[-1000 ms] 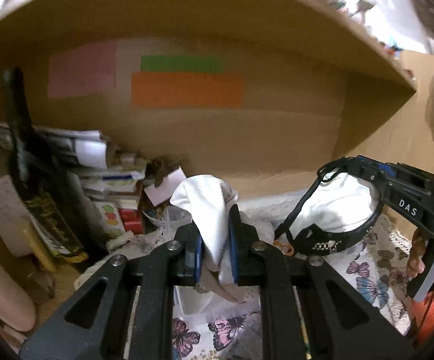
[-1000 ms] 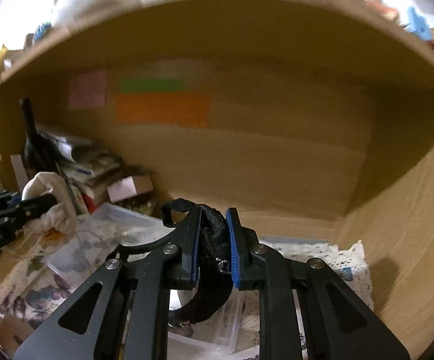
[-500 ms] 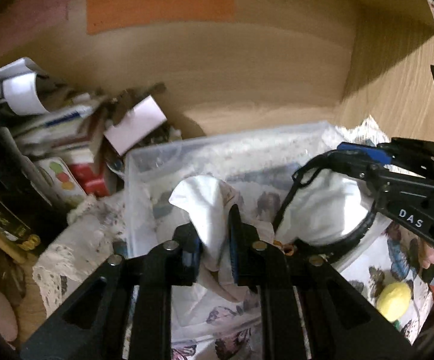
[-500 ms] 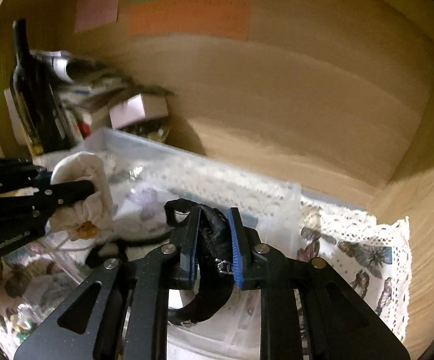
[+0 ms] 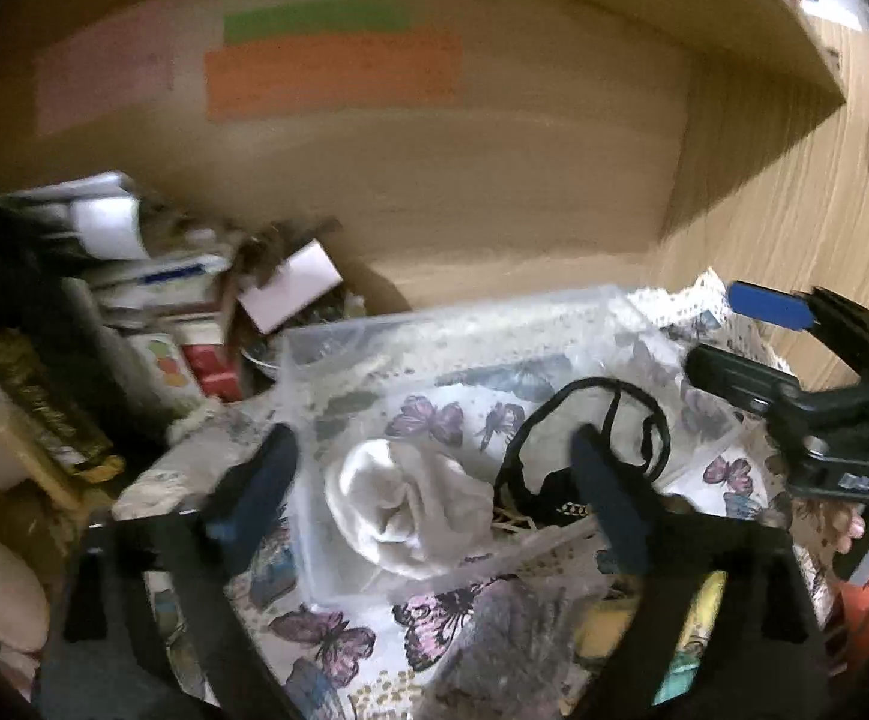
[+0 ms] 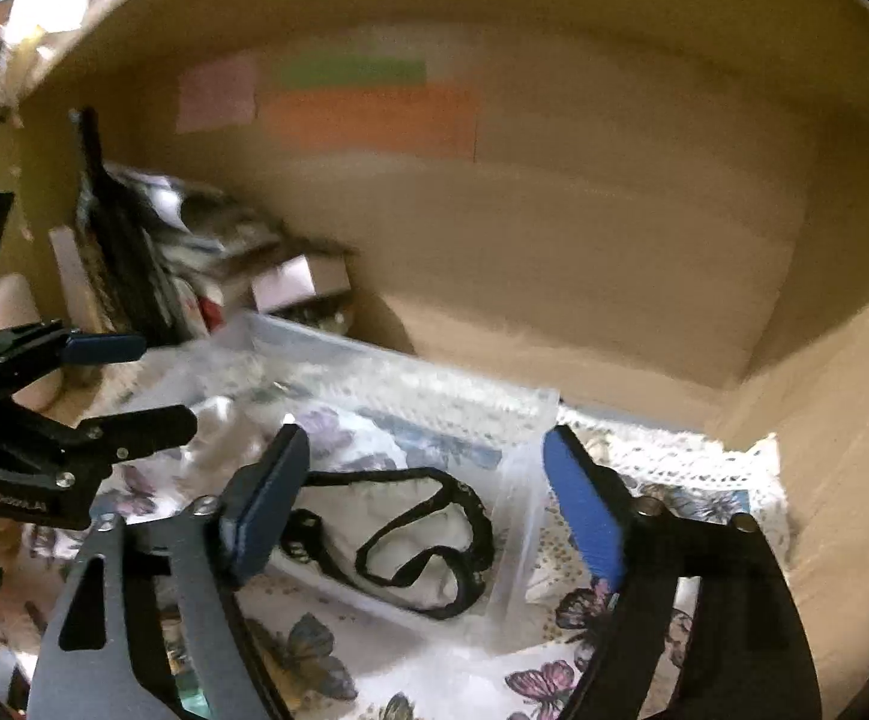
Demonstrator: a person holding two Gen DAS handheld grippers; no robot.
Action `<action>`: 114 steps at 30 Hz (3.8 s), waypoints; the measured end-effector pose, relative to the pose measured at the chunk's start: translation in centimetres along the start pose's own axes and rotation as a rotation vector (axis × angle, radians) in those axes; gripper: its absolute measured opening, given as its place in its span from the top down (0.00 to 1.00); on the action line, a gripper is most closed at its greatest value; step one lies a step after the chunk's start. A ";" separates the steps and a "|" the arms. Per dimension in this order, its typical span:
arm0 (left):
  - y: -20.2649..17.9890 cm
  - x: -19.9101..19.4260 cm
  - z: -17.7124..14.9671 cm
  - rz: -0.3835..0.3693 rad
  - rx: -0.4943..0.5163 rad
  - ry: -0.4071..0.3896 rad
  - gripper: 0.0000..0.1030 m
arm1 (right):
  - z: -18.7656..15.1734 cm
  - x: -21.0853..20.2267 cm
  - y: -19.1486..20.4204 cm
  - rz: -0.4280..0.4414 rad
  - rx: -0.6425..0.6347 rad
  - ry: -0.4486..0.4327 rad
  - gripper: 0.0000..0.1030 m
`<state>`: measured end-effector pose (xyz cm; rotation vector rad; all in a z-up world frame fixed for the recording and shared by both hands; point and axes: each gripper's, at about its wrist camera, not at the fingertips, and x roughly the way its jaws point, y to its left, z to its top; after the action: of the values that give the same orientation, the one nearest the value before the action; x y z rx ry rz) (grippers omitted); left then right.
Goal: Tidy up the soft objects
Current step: 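Carry the sock and mask over the clear box and release both, then grasp the bagged grey glove with the left gripper while the right grasps the yellow ball, then lower the grey glove and yellow ball into the box and release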
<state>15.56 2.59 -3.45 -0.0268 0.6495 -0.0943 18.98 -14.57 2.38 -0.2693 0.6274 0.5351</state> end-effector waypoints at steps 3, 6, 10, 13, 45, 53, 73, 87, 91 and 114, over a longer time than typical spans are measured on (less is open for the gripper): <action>-0.1 -1.6 -0.3 0.005 -0.008 -0.010 0.01 | -0.3 -2.3 0.2 0.005 0.001 -0.039 0.20; -0.2 -2.6 -1.2 0.010 -0.012 0.000 0.00 | -1.2 -4.1 0.3 0.003 0.003 -0.061 0.20; -1.0 -2.8 -3.2 0.018 0.004 0.047 0.00 | -2.8 -5.3 0.7 -0.010 -0.010 -0.052 0.20; -1.4 -2.4 -5.0 0.021 0.012 0.094 0.00 | -4.4 -5.3 0.8 -0.025 -0.002 -0.019 0.20; -2.5 0.4 -8.4 -0.015 -0.002 0.156 0.71 | -11.2 -3.8 -1.4 0.103 0.232 0.149 0.60; -1.8 -2.5 -6.4 -0.016 -0.026 0.067 0.71 | -8.0 -4.7 -1.3 0.078 0.213 0.076 0.60; -1.0 -2.7 -0.2 -0.056 0.028 -0.016 0.71 | -0.5 -1.9 0.7 0.112 0.121 -0.010 0.60; 0.9 6.7 1.6 -0.031 -0.021 0.166 0.71 | 0.8 7.3 1.1 0.122 0.050 0.192 0.60; 1.2 8.2 1.4 -0.042 -0.031 0.200 0.71 | 0.3 9.6 1.4 0.122 0.036 0.257 0.60; -0.5 -0.4 1.9 0.027 -0.021 0.018 0.02 | 0.5 2.0 0.8 0.070 0.048 0.109 0.32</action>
<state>16.35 2.07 -1.64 -0.0375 0.6689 -0.0613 20.14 -12.87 1.47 -0.2329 0.7564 0.5746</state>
